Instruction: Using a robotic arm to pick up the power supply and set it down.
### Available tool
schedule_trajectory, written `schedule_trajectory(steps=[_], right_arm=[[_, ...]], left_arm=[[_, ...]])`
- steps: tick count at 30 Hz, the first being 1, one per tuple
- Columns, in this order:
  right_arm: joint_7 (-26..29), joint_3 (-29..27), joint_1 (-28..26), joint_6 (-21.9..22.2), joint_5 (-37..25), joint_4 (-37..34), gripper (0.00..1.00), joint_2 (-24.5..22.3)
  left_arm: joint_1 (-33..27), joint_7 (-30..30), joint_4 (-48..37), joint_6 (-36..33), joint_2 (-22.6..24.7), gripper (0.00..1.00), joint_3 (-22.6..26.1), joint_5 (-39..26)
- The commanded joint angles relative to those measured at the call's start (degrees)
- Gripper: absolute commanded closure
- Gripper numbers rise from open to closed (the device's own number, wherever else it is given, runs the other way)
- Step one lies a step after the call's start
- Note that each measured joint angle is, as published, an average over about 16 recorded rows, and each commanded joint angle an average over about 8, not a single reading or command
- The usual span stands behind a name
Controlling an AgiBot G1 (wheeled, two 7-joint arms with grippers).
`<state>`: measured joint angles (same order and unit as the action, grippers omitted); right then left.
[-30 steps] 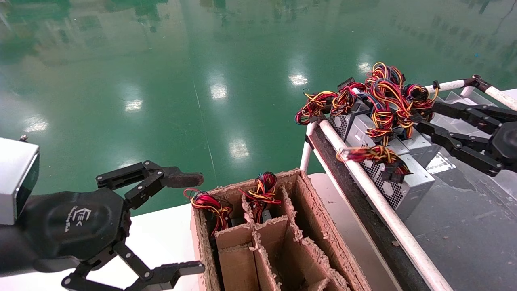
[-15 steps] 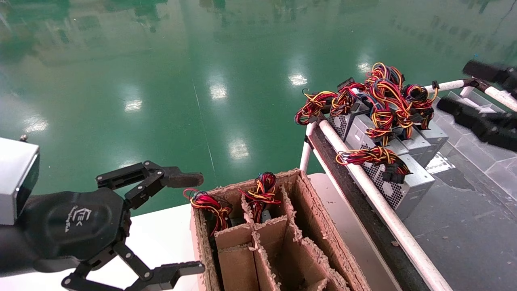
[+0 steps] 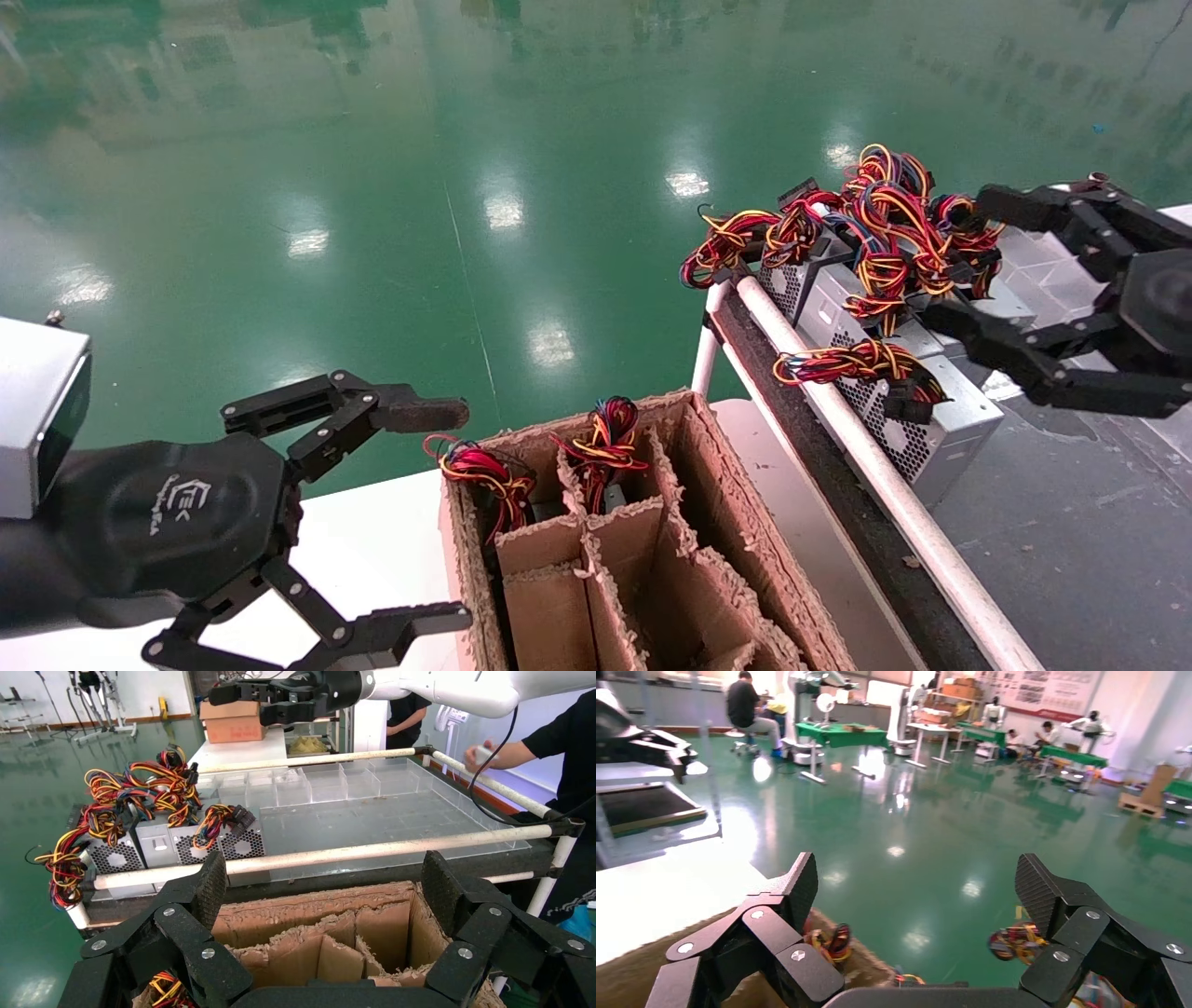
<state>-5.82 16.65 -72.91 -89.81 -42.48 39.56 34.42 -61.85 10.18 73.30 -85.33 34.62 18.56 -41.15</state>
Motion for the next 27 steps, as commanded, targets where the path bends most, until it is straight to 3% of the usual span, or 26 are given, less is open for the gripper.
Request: schedule_trajectory(steps=[1,27], right_arm=[[0.8,0.0,0.6,0.2,0.0,1.7,0.00,0.0],[11.1,-0.4,7.6,2.8,0.4,22.9,0.00,0.4]], left_arm=[[0.0,0.0,0.0,0.0,0.0,0.00,0.0,0.0],[0.0,0.0,0.0,0.0,0.0,0.00,0.1,0.1]])
